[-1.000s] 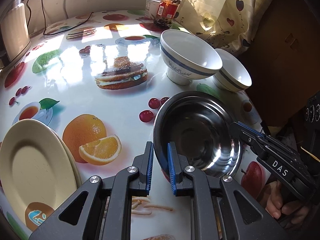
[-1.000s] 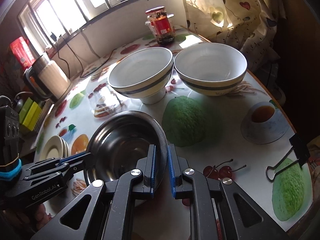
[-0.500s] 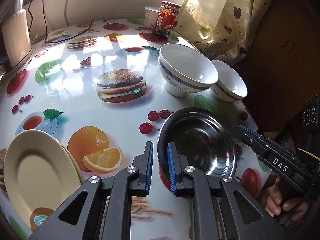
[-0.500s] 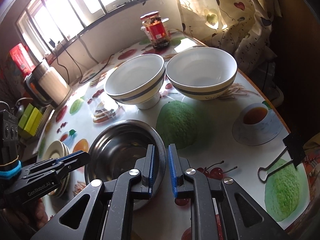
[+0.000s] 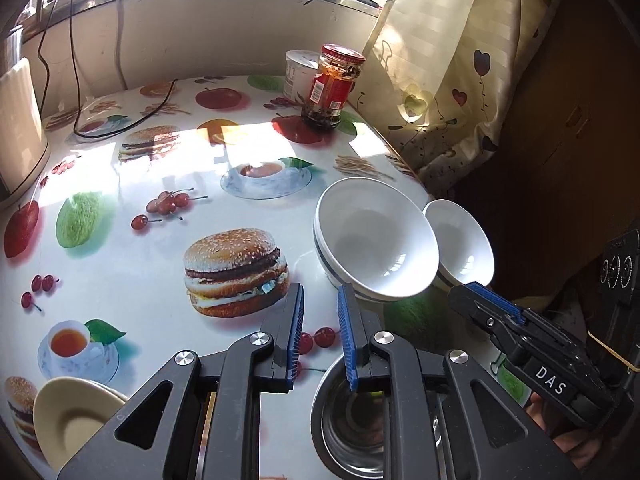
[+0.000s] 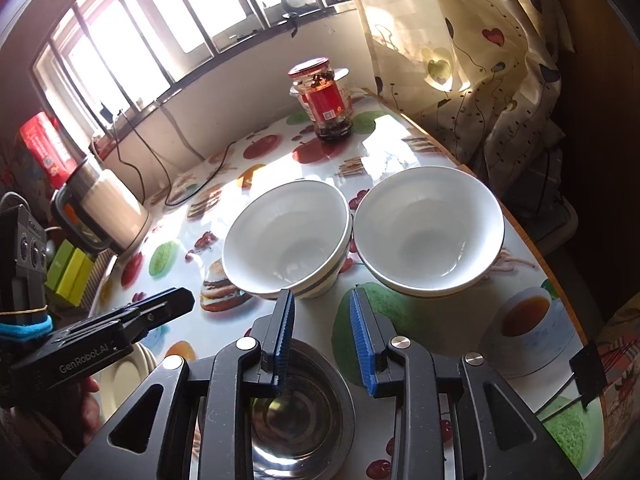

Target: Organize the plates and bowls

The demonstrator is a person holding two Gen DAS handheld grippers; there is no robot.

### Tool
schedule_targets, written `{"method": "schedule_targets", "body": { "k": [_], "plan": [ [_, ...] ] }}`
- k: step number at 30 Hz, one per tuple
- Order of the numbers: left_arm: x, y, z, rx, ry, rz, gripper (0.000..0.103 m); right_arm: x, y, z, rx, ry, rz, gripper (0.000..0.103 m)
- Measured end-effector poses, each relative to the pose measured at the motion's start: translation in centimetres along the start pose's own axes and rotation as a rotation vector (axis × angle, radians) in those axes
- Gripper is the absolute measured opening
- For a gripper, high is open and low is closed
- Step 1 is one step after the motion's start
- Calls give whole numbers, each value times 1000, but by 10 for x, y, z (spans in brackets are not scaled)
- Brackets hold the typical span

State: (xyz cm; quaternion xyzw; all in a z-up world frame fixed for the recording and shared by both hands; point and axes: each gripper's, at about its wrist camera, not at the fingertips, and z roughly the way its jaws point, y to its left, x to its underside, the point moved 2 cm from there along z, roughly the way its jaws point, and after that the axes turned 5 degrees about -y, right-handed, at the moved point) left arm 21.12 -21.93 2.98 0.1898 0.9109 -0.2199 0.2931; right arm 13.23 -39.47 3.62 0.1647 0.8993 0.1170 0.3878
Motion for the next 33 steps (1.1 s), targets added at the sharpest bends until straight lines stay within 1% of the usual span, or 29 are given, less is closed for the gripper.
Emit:
{"method": "schedule_targets", "body": {
  "k": [4, 8, 14, 25, 33],
  "plan": [
    [-13, 0, 14, 17, 23, -14, 18, -7, 1, 12, 1, 12, 14, 28],
    [-21, -3, 26, 22, 31, -7, 18, -12, -2, 22, 9, 22, 24, 28],
    [-31, -5, 43, 13, 48, 2, 18, -15, -3, 30, 13, 28, 30, 28],
    [-40, -3, 60, -5, 60, -3, 18, -17, -3, 40, 9, 41, 26, 28],
    [-40, -7, 67, -12, 70, 25, 18, -19, -4, 44, 15, 41, 30, 28]
  ]
}}
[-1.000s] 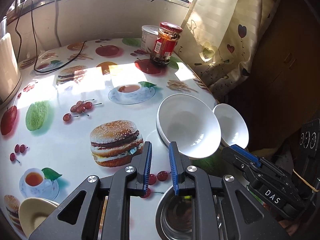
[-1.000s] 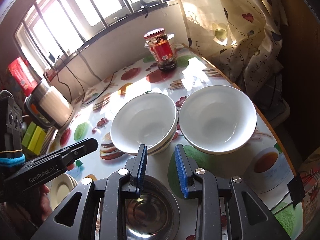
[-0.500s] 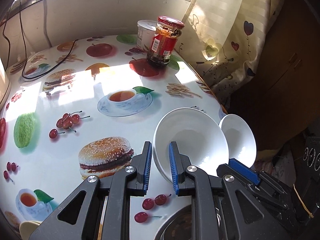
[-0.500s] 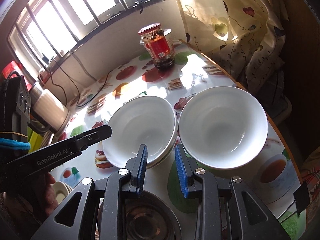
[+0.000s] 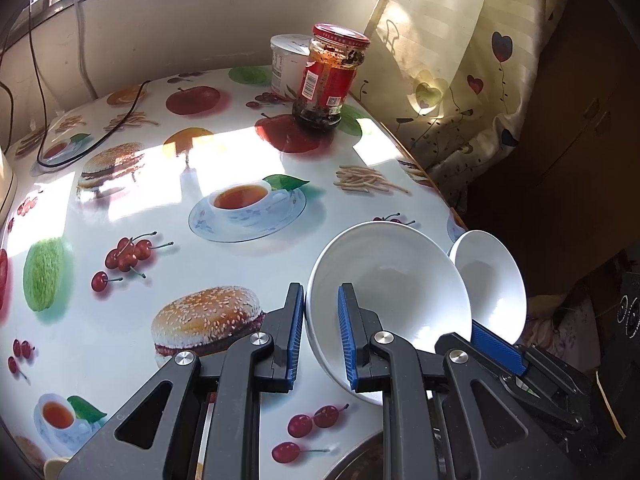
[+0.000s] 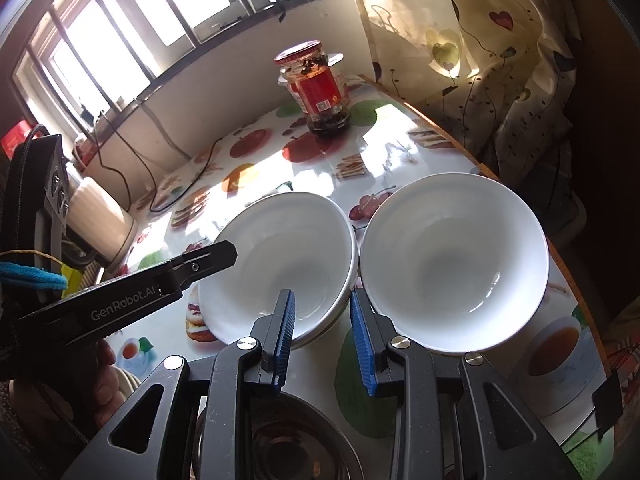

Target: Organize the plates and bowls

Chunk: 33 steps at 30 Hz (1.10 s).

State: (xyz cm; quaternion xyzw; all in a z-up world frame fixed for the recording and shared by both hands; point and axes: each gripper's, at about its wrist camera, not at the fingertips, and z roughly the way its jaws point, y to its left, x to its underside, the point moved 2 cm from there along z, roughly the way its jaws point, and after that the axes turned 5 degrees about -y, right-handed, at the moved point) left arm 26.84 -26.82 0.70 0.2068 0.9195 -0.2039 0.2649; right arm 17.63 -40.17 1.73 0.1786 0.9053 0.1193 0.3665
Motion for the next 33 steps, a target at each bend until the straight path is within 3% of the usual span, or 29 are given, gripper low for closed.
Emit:
{"method": "schedule_targets", "body": {
  "k": [33],
  "plan": [
    [9, 6, -14, -16, -32, -23, 14, 0, 1, -4, 6, -11, 5, 20]
  ]
}}
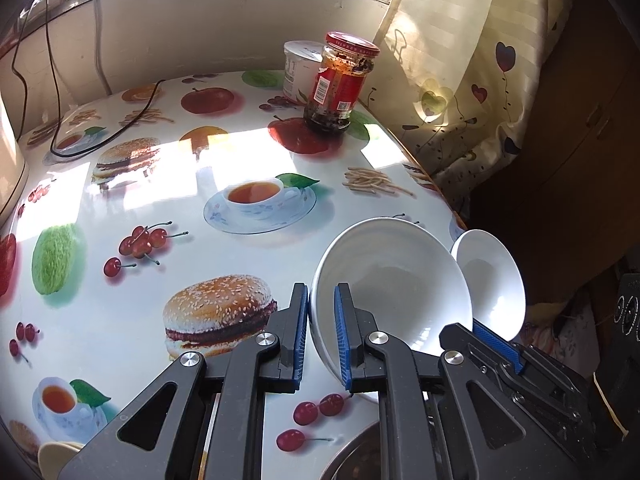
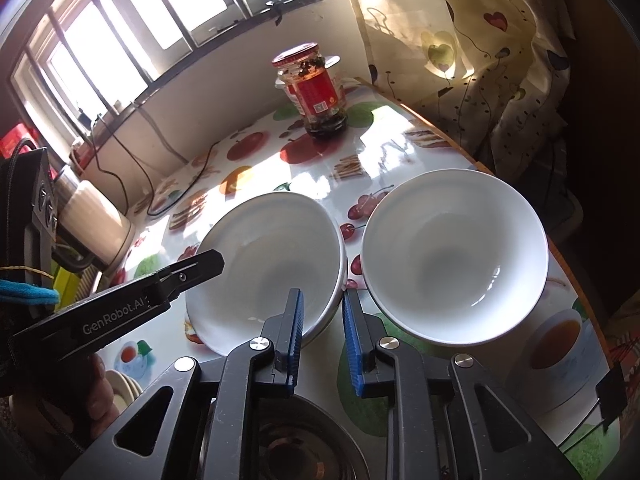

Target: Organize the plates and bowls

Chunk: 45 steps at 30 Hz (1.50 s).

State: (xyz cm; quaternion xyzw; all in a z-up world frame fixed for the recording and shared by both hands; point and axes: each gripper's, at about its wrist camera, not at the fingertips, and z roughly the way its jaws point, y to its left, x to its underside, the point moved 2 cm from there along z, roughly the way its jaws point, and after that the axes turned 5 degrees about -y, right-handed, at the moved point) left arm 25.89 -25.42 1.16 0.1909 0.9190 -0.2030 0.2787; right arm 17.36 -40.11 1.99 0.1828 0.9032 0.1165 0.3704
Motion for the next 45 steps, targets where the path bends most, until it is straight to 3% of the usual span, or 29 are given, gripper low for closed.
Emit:
{"method": "schedule_targets", "body": {
  "k": [45],
  "plan": [
    [44, -16, -77, 45, -88, 6, 14, 38, 22, -80, -8, -89, -43, 20]
  ]
}}
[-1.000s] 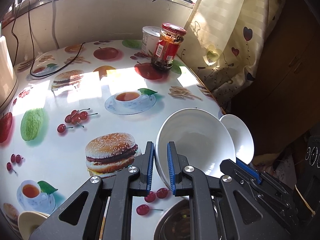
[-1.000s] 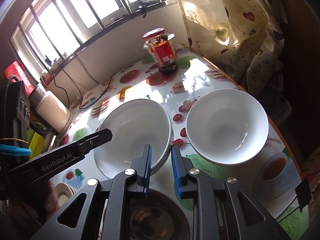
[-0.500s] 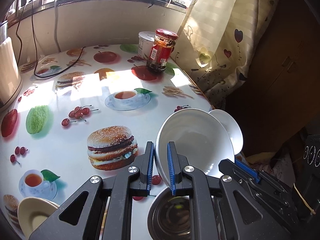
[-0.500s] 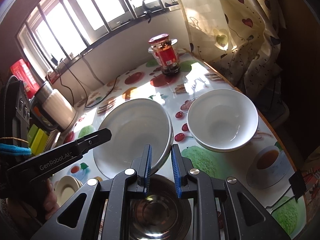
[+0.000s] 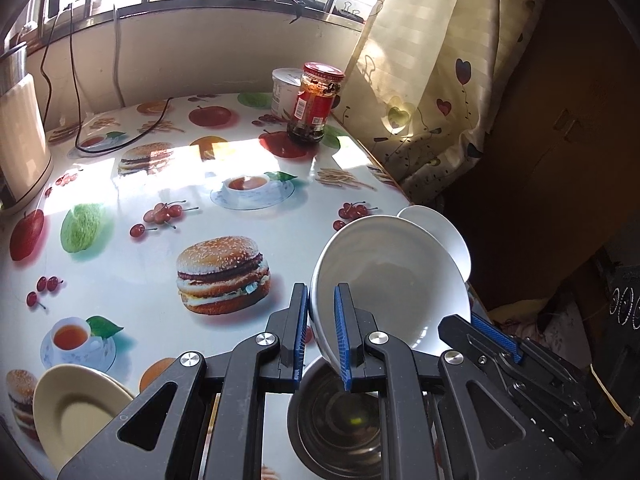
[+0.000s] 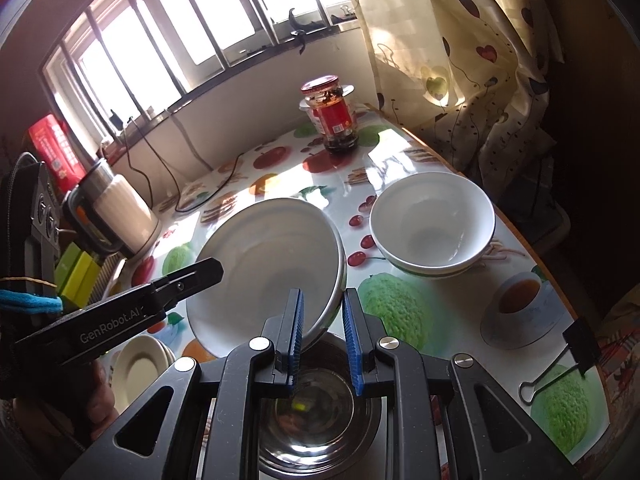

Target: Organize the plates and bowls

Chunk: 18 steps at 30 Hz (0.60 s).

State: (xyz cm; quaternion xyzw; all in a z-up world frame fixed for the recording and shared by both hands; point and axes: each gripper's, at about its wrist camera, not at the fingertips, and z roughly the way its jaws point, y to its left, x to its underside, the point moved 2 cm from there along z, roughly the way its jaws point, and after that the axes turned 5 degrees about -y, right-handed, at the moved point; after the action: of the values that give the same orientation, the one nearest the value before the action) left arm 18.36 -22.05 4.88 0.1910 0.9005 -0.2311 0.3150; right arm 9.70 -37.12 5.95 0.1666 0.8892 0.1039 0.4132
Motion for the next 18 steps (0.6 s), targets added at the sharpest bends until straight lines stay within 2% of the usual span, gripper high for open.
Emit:
{"method": "schedule_targets", "body": {
  "k": [18],
  "plan": [
    [34, 0, -13, 25, 33, -8, 14, 25, 1, -23, 0, 7, 2, 20]
  ]
}}
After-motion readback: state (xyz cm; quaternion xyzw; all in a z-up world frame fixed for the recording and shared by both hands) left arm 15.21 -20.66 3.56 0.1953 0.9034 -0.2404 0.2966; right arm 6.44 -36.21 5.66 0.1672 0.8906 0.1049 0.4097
